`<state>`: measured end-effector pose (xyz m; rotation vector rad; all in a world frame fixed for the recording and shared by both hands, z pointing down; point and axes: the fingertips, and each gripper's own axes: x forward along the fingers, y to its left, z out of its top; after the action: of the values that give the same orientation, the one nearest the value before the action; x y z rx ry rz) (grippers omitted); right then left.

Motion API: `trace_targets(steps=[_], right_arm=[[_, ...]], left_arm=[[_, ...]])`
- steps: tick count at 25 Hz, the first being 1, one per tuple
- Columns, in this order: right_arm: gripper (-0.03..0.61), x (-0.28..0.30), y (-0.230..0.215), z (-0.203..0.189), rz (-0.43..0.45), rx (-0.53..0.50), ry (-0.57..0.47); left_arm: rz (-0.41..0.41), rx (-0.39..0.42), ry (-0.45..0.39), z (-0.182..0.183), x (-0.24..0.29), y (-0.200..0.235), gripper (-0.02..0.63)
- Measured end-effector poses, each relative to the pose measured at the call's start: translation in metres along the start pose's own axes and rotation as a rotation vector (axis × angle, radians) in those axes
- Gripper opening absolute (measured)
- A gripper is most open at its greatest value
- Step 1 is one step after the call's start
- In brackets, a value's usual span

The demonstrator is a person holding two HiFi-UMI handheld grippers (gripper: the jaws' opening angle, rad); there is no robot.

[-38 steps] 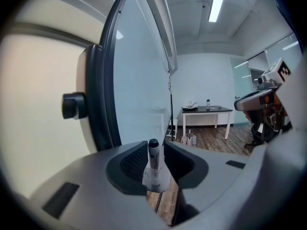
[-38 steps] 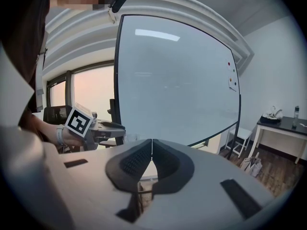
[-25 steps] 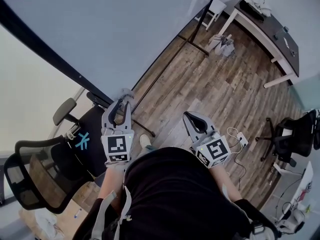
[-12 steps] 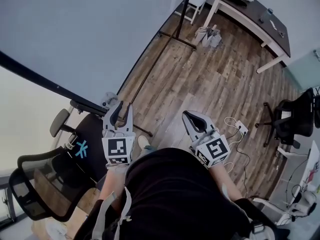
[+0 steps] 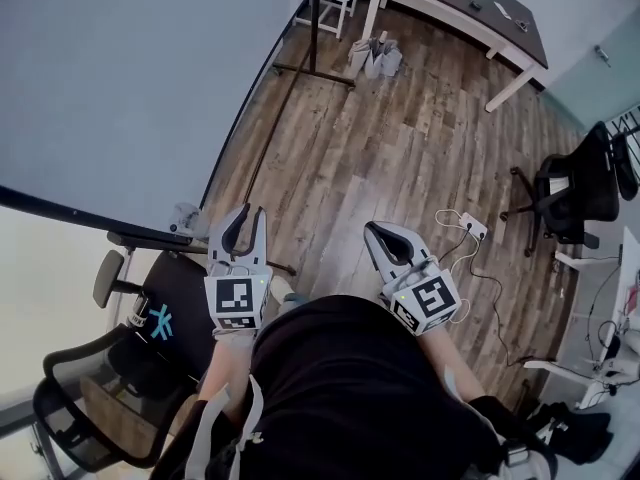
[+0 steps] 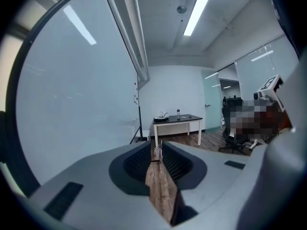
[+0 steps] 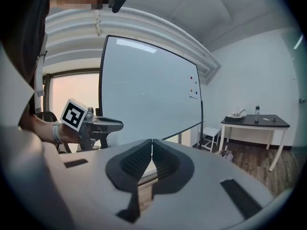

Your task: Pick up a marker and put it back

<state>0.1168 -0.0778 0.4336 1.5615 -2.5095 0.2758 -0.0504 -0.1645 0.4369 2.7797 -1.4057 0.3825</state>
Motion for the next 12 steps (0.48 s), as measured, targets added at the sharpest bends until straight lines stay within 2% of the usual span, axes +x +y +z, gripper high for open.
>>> trace_targets(steps=[12], right_arm=[[0.017,-0.050,-0.036,-0.006,-0.104,0.031,-0.024]], left_arm=[[-0.219,0.008,-0.006,0.012,0.032,-0.088,0.077]])
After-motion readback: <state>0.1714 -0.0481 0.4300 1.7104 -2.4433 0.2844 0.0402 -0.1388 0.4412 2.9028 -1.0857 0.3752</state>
